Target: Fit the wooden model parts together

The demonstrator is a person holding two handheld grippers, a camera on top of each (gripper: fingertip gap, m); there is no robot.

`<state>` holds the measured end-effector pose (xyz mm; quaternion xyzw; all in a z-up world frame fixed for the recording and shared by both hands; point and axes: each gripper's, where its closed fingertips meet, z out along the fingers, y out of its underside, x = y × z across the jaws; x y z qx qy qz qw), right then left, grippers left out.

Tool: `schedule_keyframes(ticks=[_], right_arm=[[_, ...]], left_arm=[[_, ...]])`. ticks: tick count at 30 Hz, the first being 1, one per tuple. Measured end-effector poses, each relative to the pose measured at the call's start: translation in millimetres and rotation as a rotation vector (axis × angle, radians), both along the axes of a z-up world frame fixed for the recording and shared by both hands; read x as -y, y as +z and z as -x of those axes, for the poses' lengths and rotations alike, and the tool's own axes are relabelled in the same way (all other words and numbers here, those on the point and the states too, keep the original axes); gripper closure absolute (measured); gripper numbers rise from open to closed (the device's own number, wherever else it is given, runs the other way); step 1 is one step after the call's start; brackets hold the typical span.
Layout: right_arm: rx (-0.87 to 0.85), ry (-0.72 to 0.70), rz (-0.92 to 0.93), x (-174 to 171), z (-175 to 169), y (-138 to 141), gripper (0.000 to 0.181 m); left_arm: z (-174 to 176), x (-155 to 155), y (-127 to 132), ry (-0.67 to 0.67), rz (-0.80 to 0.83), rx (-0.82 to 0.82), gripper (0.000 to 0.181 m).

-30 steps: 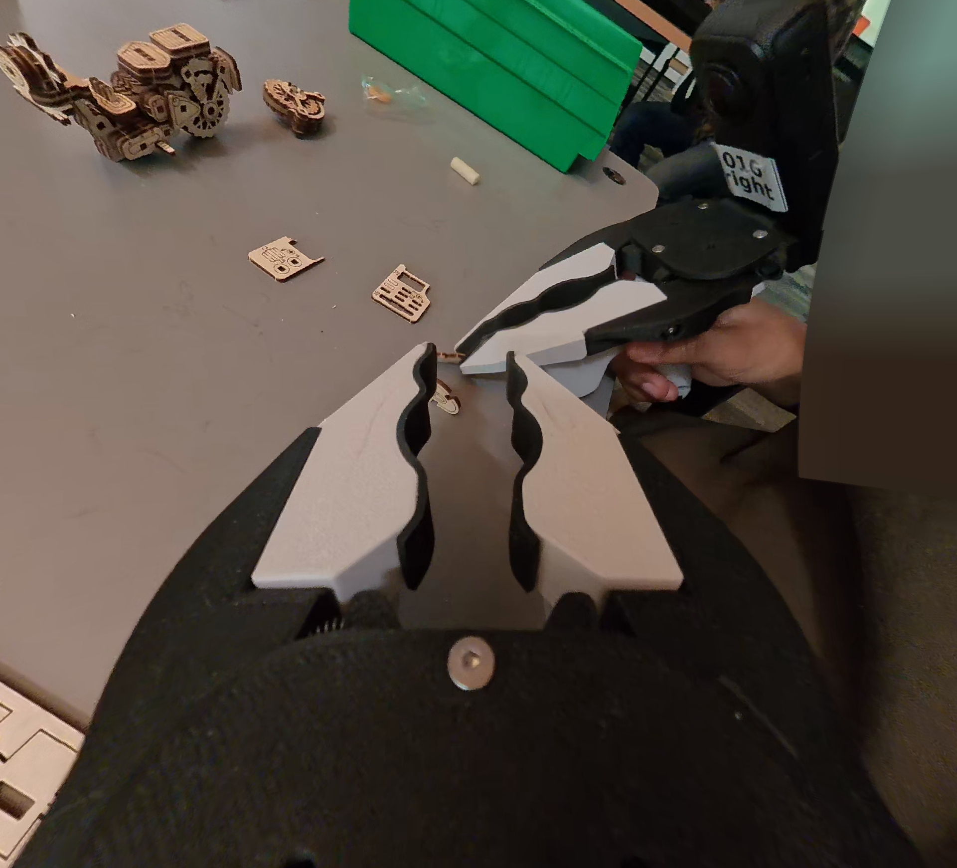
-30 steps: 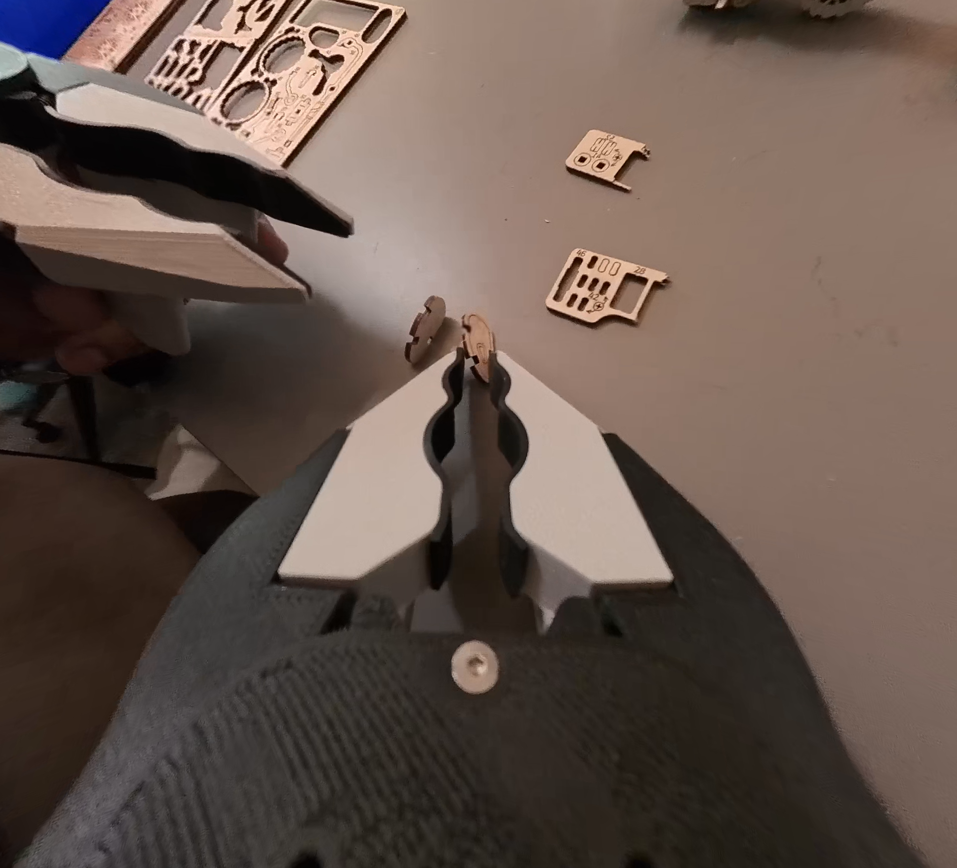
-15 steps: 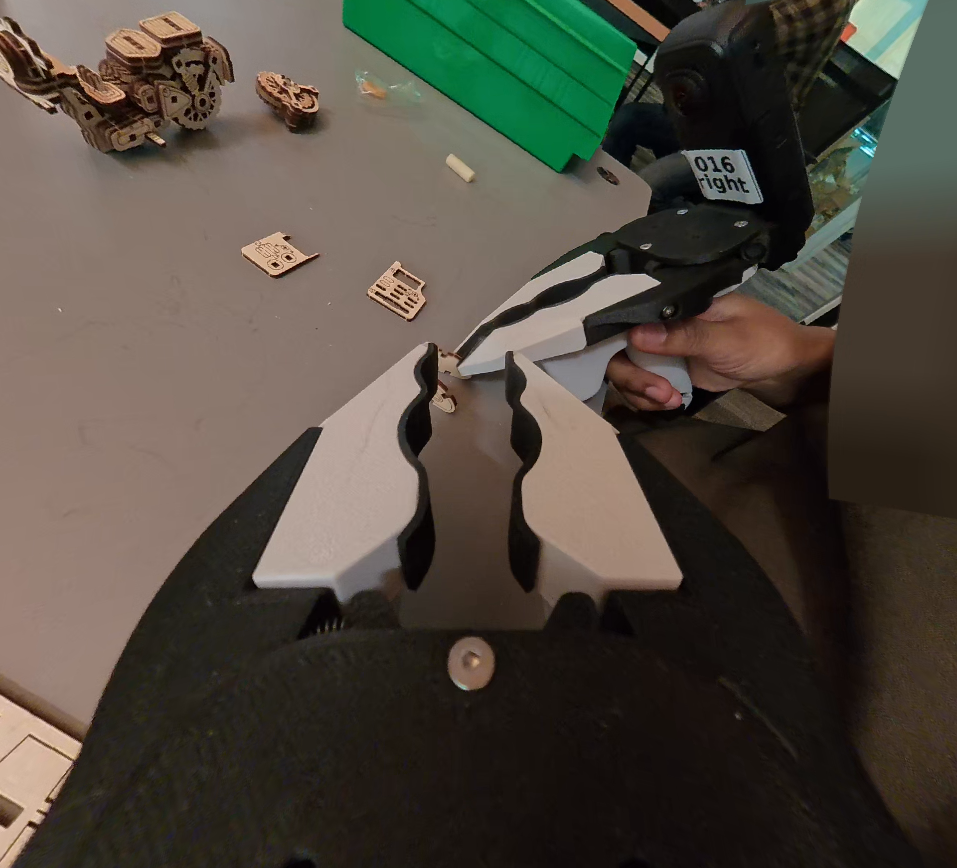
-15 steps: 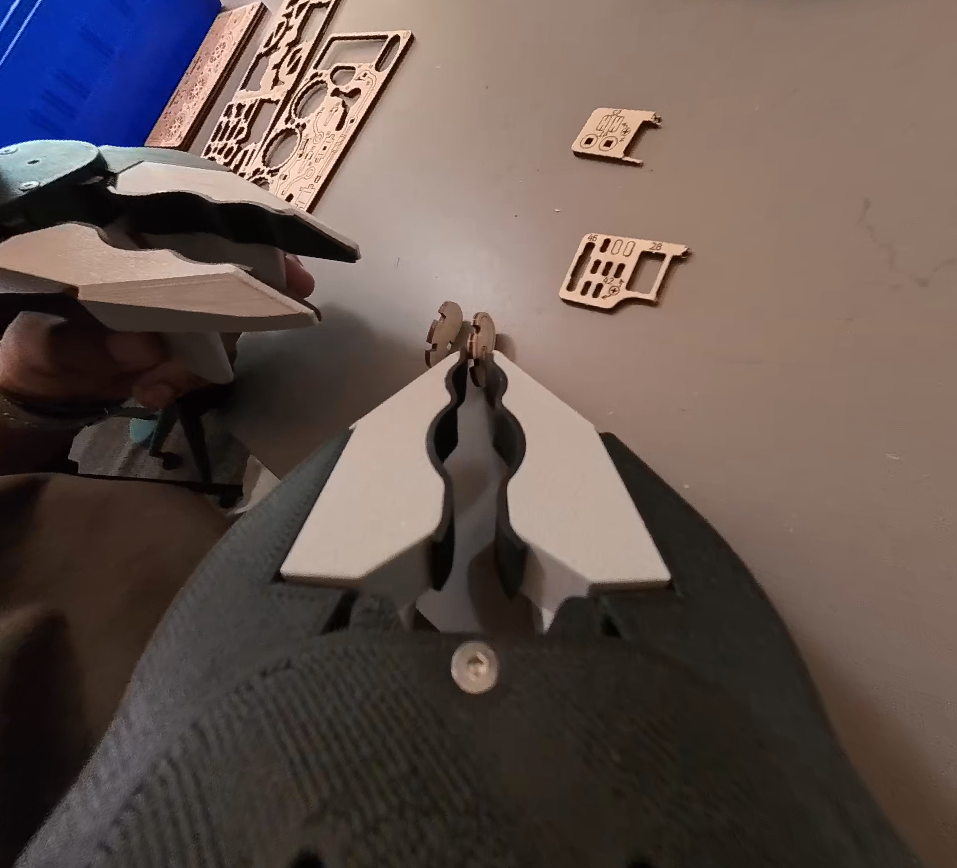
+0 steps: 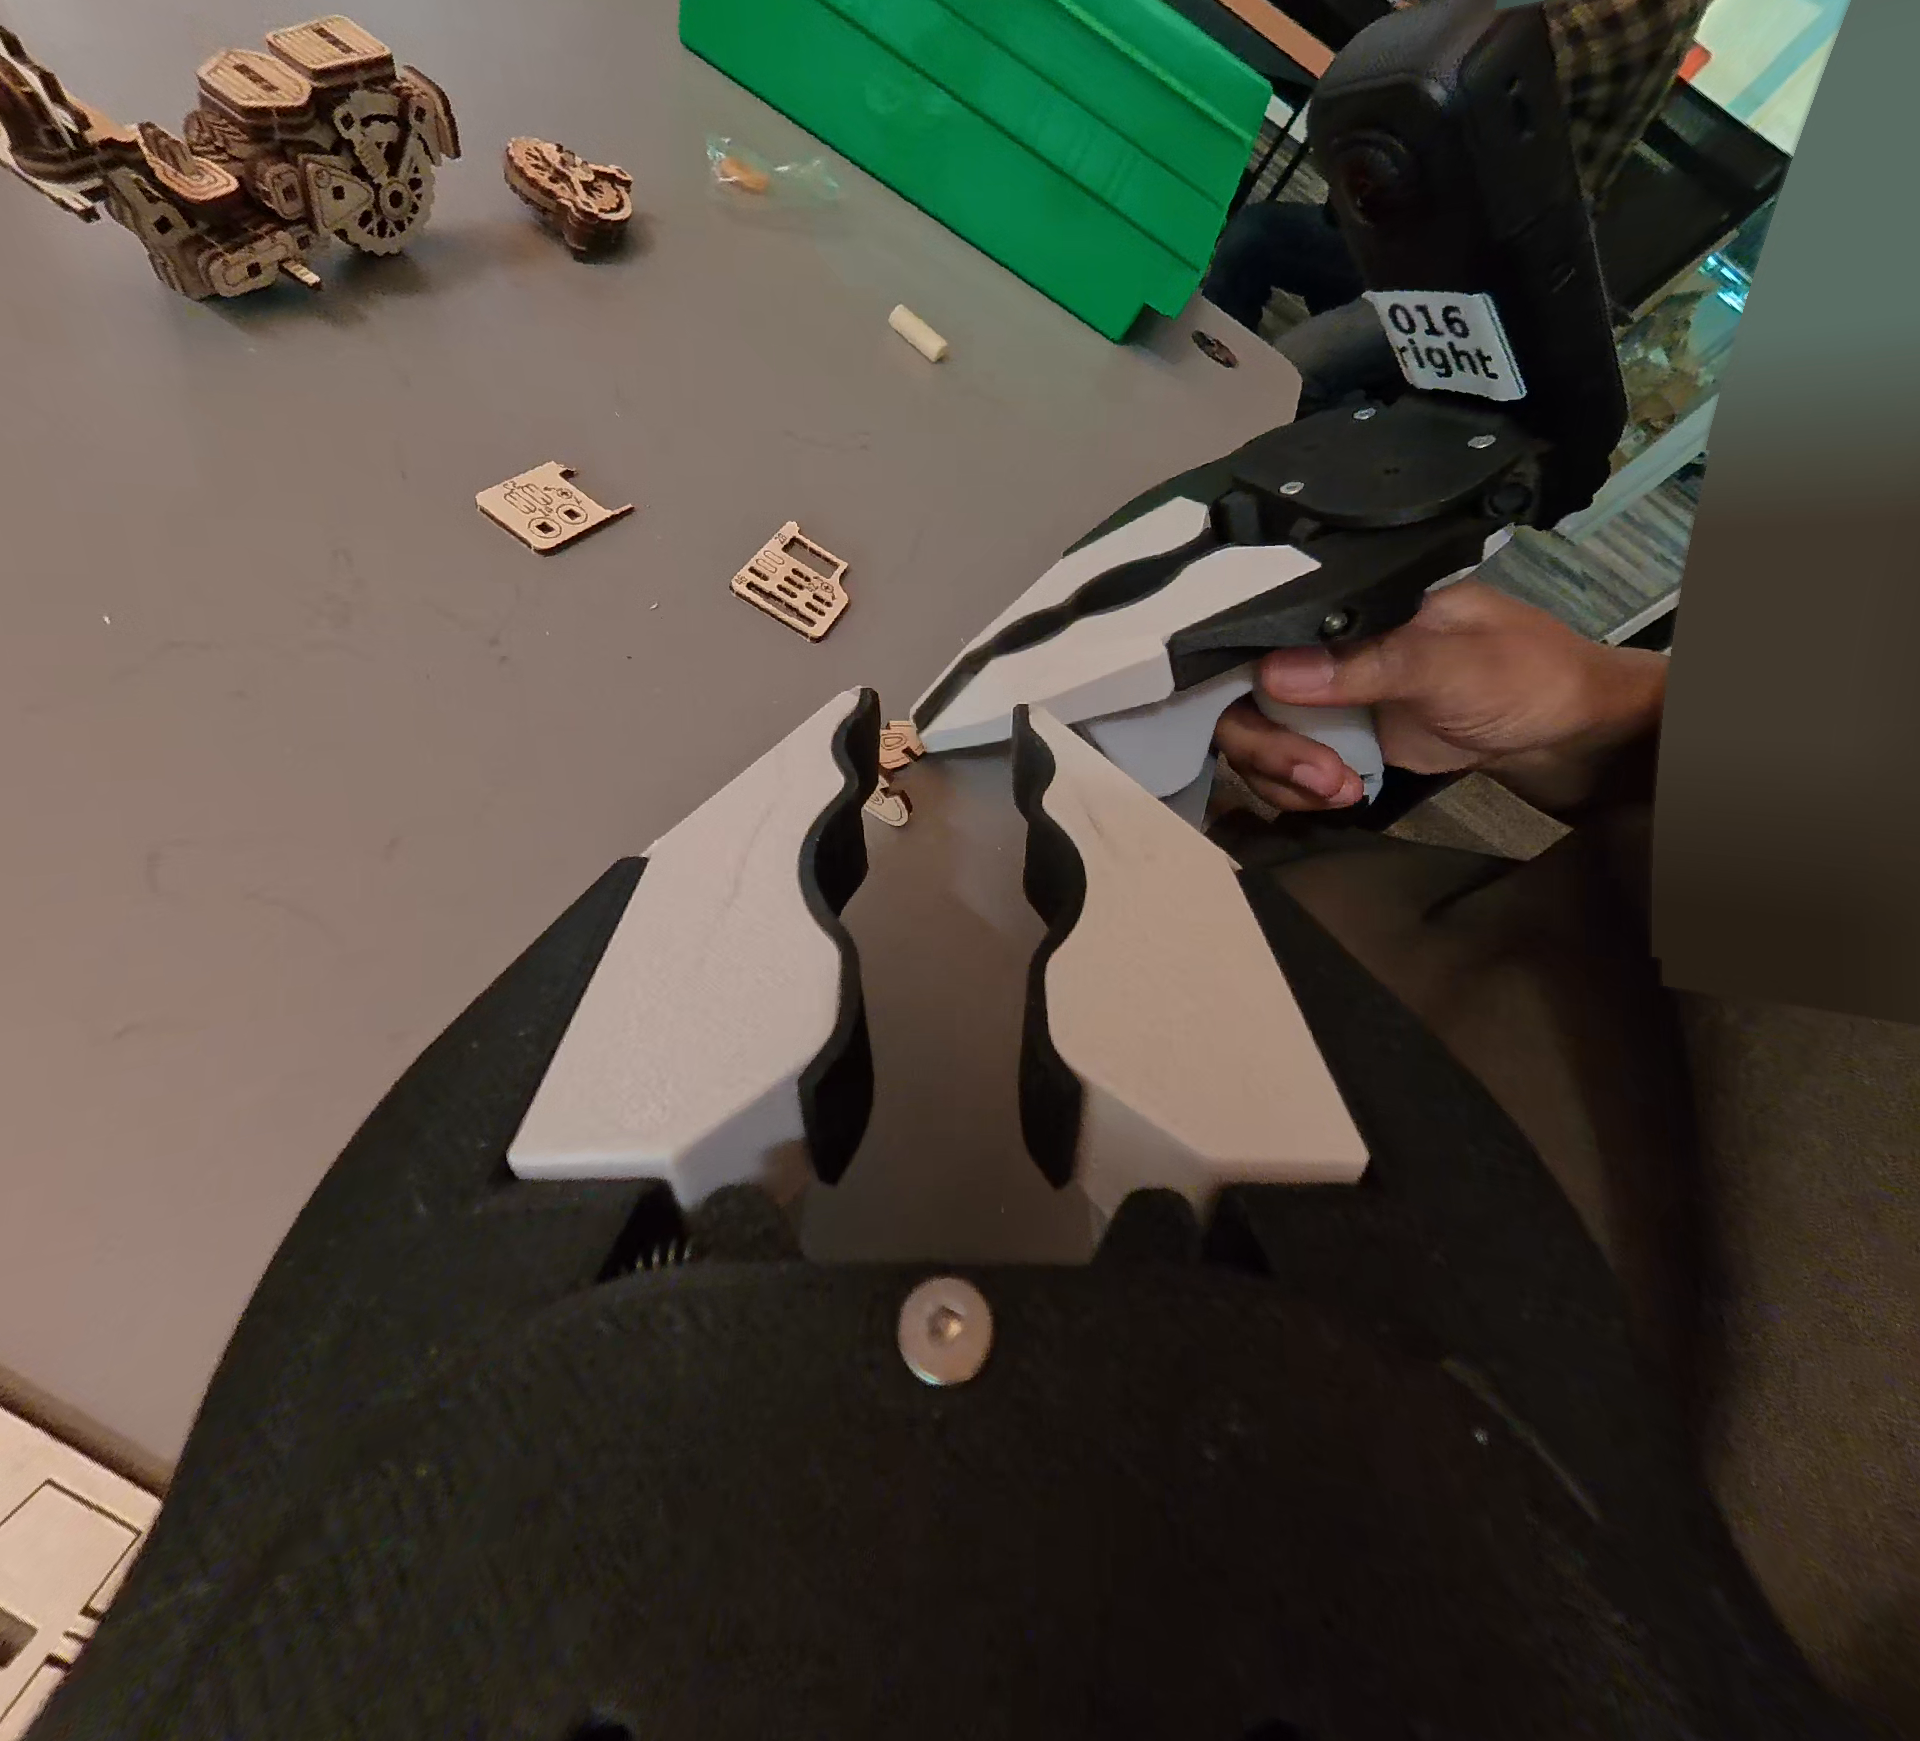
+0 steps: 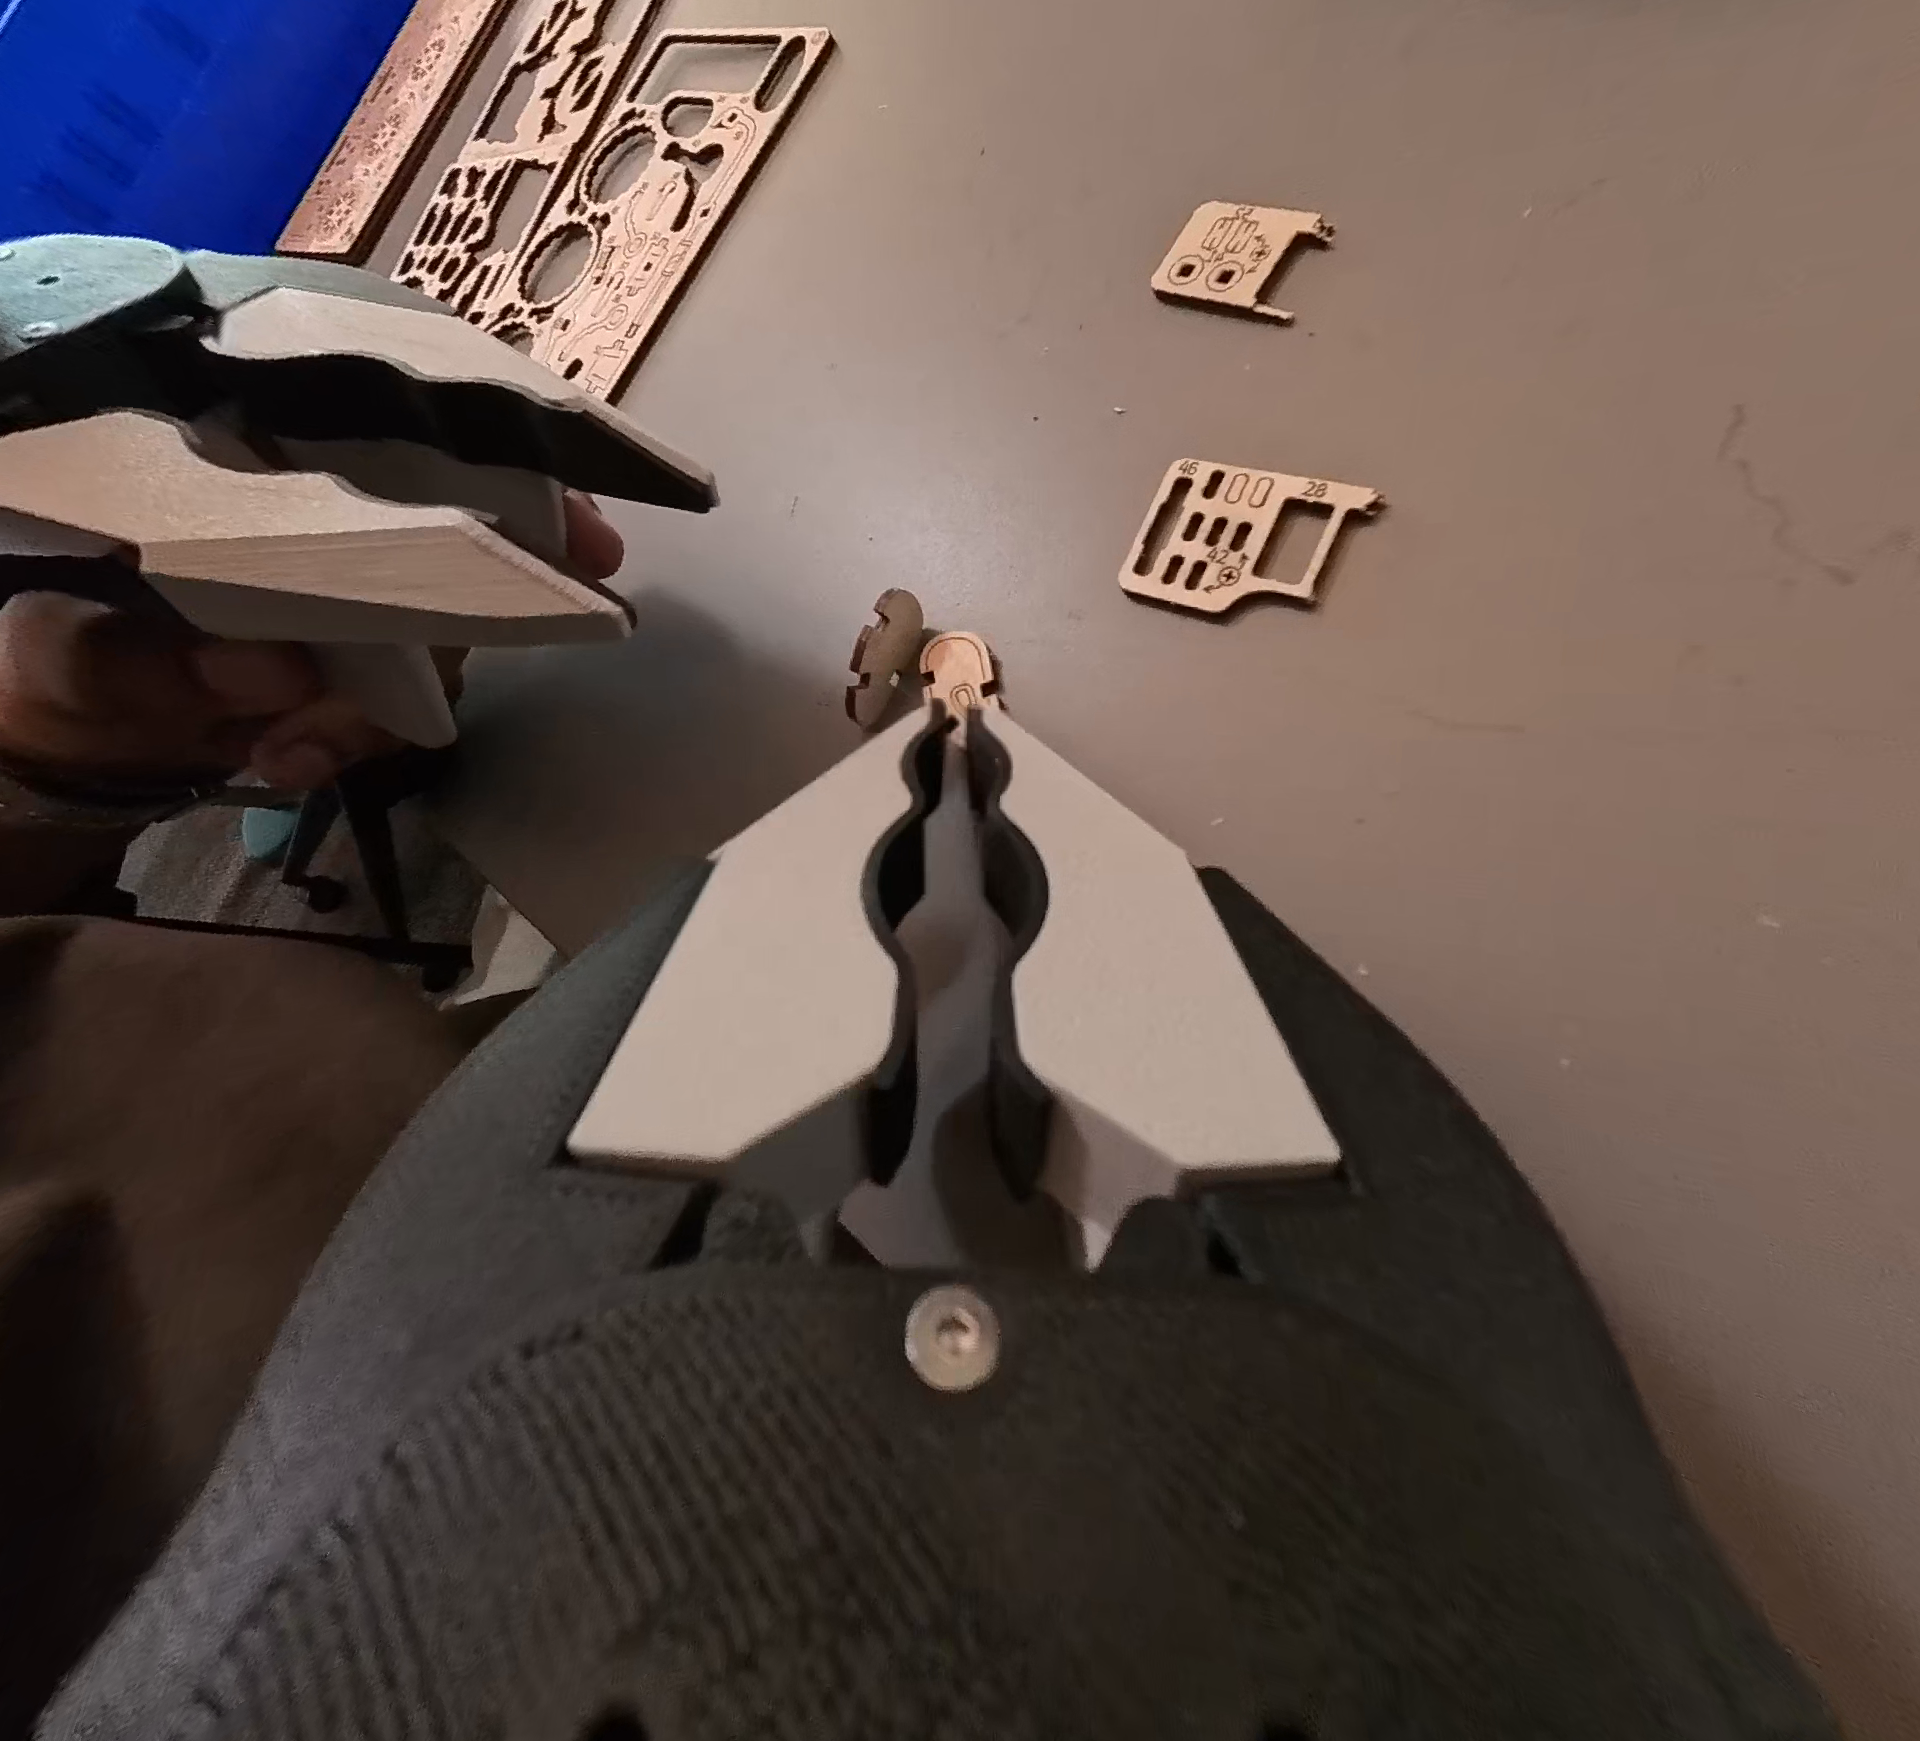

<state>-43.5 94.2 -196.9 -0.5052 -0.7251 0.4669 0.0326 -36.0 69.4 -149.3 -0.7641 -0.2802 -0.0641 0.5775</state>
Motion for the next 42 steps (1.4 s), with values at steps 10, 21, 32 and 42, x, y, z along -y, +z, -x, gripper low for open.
schedule_keyframes(ticks=[10,21,32,42], right_arm=[[-0.14,0.159,-0.161,2,-1,-1,0.163],[-0.153,0.149,-0.198,-9,7,-1,0.181],[-0.168,0.209,-0.19,-1,1,2,0.166],[-0.21,0.209,-0.309,-4,5,-4,0.171]], left_arm=[[-1,0,-1,-0.005,-0.002,0.01,0.158],[-4,-1,1,-0.016,-0.001,-0.008,0.158],[-4,-2,0,-0.02,0.002,-0.004,0.158],[-7,-4,0,-0.03,0.001,-0.003,0.158]])
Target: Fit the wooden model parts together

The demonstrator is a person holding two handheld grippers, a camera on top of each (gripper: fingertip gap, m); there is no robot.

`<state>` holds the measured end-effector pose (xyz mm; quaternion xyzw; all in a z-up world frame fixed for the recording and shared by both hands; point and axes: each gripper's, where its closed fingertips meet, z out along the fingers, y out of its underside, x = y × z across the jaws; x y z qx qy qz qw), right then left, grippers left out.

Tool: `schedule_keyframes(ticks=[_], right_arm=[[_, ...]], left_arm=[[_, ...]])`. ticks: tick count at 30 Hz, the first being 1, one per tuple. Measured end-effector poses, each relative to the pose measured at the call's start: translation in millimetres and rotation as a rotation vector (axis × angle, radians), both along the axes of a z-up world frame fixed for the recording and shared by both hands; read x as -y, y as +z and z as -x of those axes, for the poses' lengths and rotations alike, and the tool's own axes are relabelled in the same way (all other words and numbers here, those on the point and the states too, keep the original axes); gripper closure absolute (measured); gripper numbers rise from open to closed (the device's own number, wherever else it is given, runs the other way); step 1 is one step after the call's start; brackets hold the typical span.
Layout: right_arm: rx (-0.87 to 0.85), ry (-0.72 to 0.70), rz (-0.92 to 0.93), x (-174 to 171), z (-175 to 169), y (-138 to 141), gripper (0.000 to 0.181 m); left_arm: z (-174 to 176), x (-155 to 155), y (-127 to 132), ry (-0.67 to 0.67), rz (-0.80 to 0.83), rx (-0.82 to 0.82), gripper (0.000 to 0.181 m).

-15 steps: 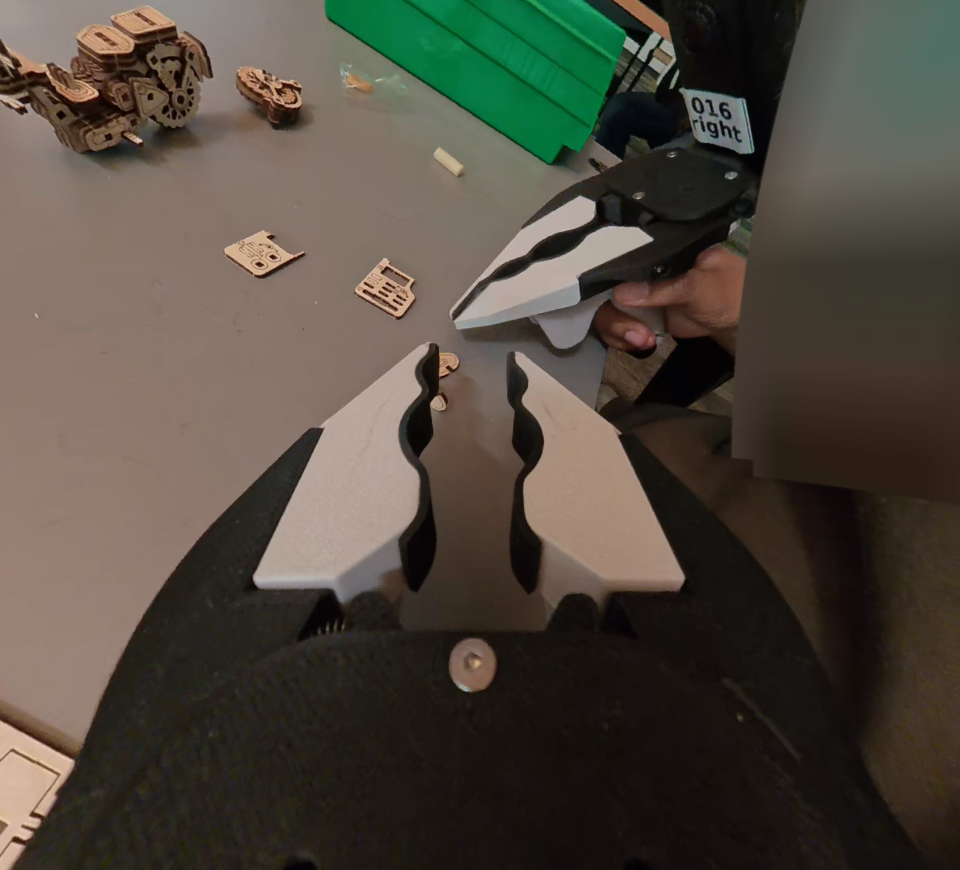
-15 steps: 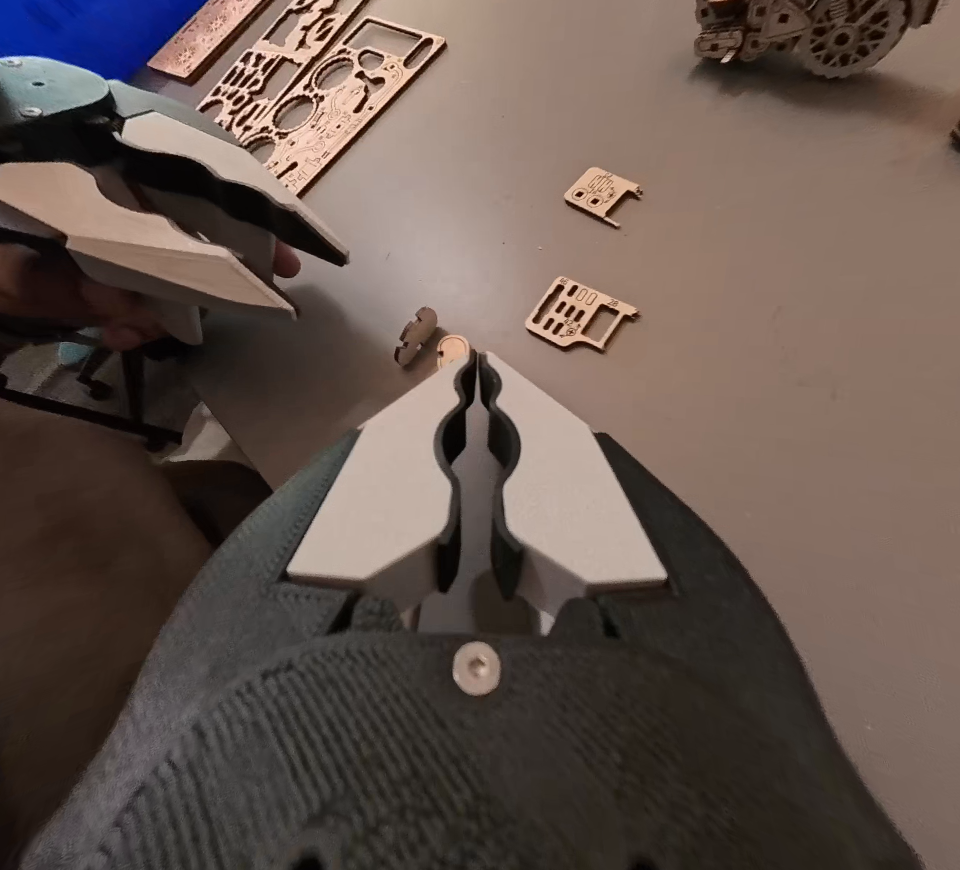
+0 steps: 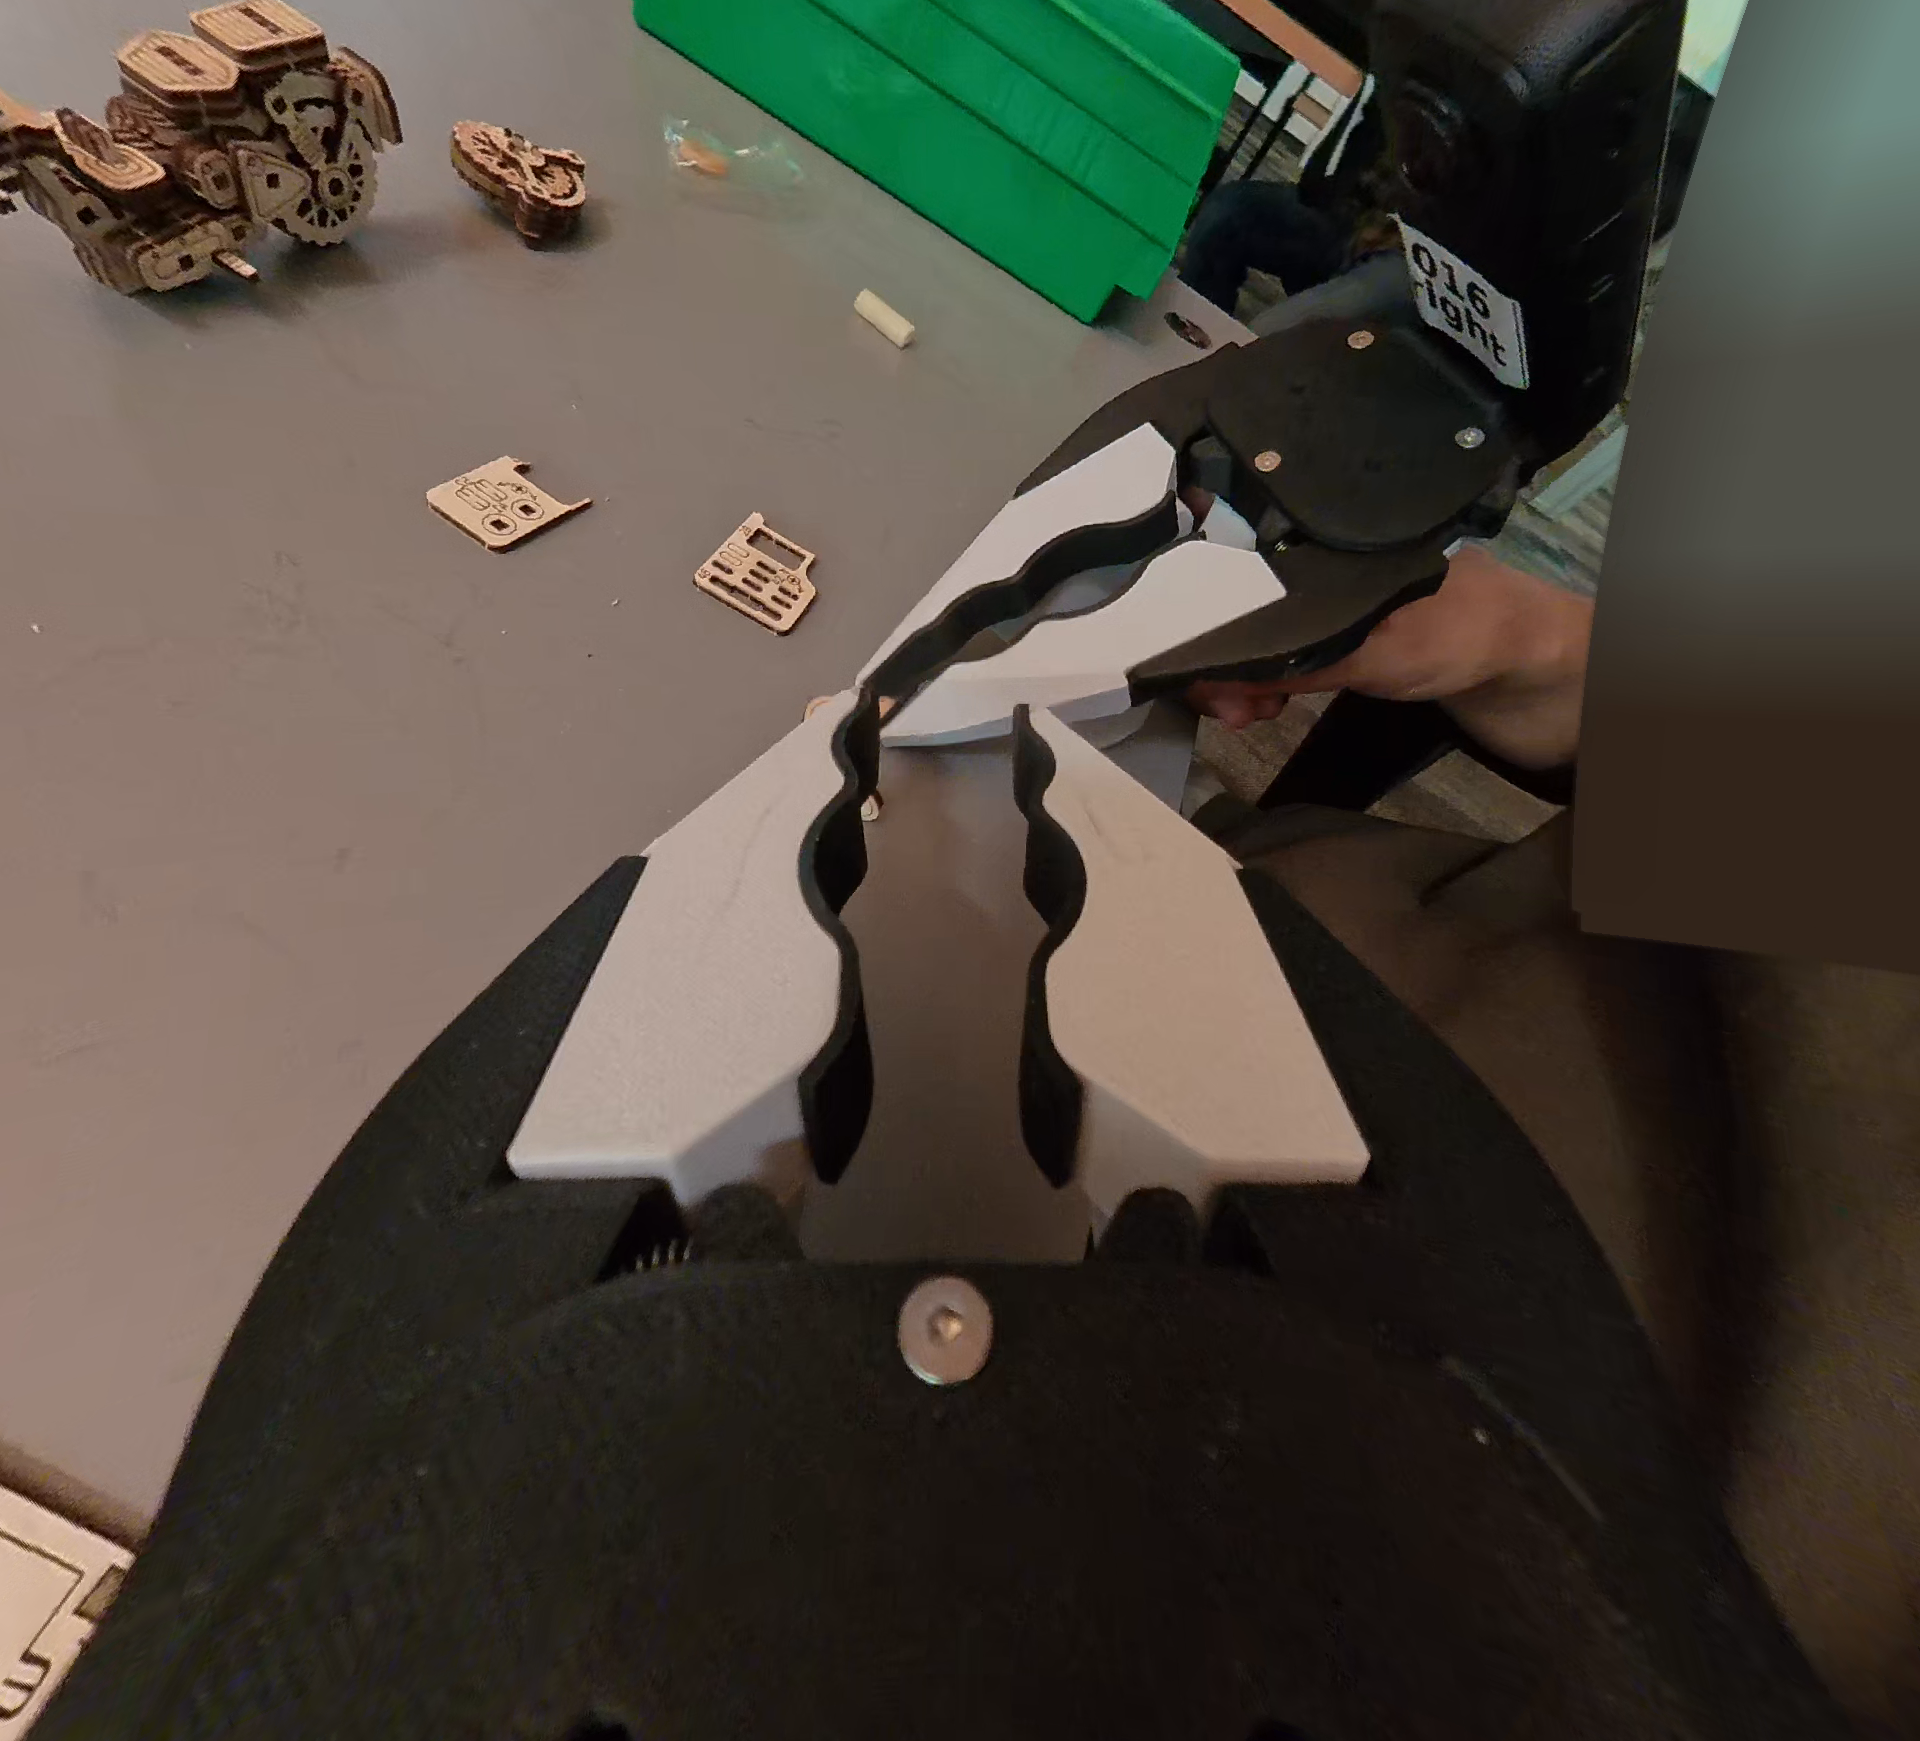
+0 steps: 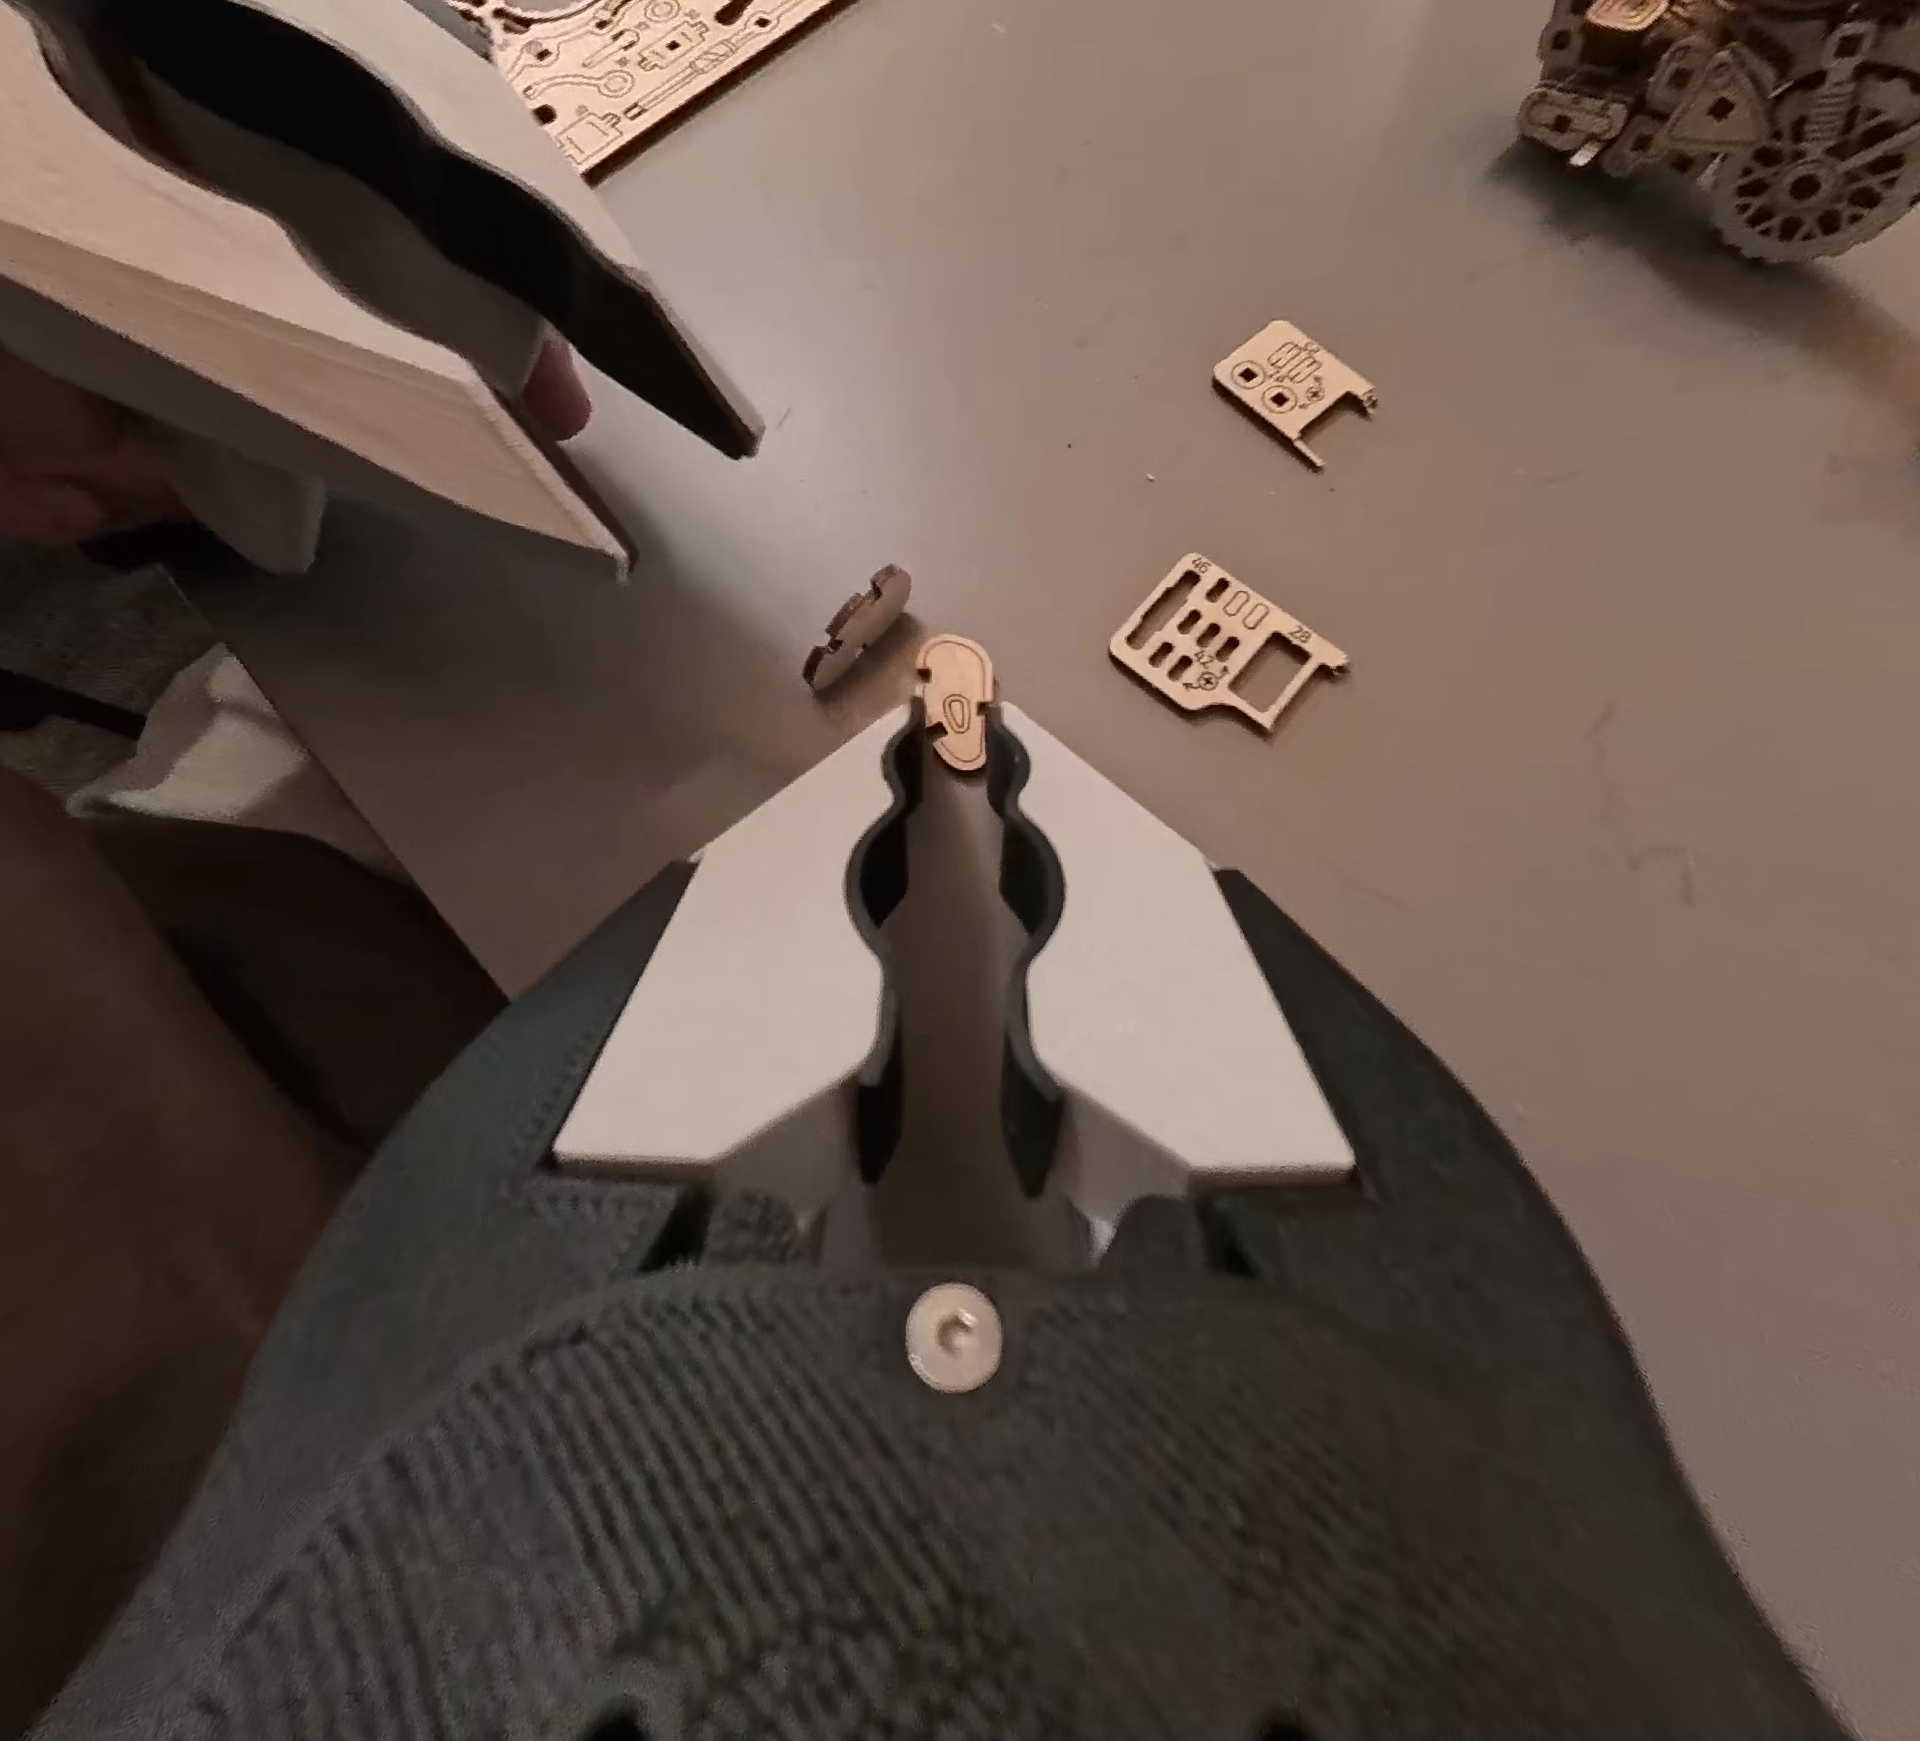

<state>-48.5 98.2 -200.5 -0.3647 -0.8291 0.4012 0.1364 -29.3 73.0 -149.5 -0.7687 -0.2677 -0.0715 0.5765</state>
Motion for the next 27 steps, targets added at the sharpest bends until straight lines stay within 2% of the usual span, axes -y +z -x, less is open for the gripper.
schedule_keyframes(ticks=[5,8,9,11,14,18,22,27], right_arm=[[-0.012,-0.042,0.088,-11,5,12,0.172],[0.011,-0.028,0.285,-4,2,36,0.172],[0.034,-0.023,0.367,-1,0,45,0.181],[0.112,-0.006,0.55,3,-4,62,0.181],[0.252,-0.016,0.714,2,-6,67,0.181],[0.196,-0.087,0.602,-18,7,55,0.181],[-0.026,-0.168,0.21,-49,25,36,0.165],[-0.057,-0.121,0.025,-33,21,14,0.151]], left_arm=[[0,0,1,0.002,-0.005,-0.012,0.158],[-1,0,2,0.001,-0.004,-0.02,0.157],[-1,0,2,0.003,-0.004,-0.026,0.157],[-1,0,5,0.006,-0.009,-0.047,0.157],[0,1,6,0.011,-0.01,-0.069,0.157],[0,1,6,0.011,-0.012,-0.064,0.157],[0,1,6,0.011,-0.01,-0.058,0.157],[2,1,4,0.016,-0.012,-0.038,0.157]])
